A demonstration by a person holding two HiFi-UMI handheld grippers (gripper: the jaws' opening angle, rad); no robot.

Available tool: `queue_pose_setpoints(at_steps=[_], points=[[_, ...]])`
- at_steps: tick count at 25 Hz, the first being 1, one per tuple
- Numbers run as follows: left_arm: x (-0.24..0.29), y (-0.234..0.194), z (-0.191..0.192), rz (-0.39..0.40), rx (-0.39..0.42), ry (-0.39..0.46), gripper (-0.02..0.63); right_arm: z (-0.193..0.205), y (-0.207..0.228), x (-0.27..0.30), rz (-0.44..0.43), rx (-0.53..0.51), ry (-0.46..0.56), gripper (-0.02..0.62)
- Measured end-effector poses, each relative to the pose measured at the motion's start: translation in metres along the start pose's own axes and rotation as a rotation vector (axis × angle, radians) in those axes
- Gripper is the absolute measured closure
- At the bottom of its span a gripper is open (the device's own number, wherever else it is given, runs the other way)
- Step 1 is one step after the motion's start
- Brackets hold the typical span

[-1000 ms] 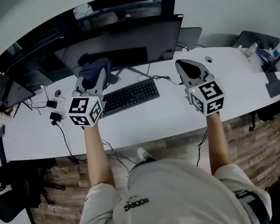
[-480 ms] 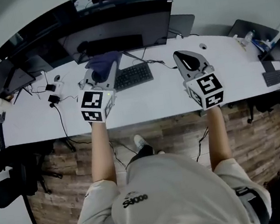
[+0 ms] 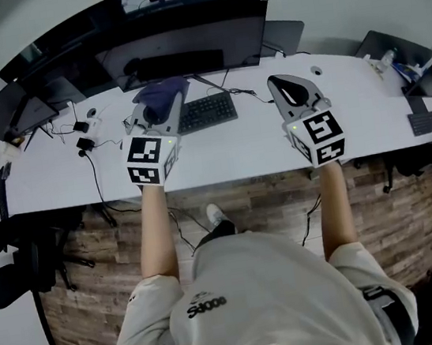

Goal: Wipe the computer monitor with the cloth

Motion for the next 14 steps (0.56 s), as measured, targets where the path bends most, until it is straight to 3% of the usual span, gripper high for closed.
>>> queue_pose_setpoints(at_steps=[14], points=[[0.017, -0.007, 0.006, -0.016, 0.003, -0.021, 0.538, 0.002, 0.013, 0.017, -0.021, 0.005, 0.000, 0.595]])
Point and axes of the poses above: the fingertips, and each gripper's own axes: x forward along the fingers, y to its right, z out of its underside, the point moved 4 cm from there along -x, backward along the fingers, and after that the axes turned 13 degrees about x, right-handed, at the moved point
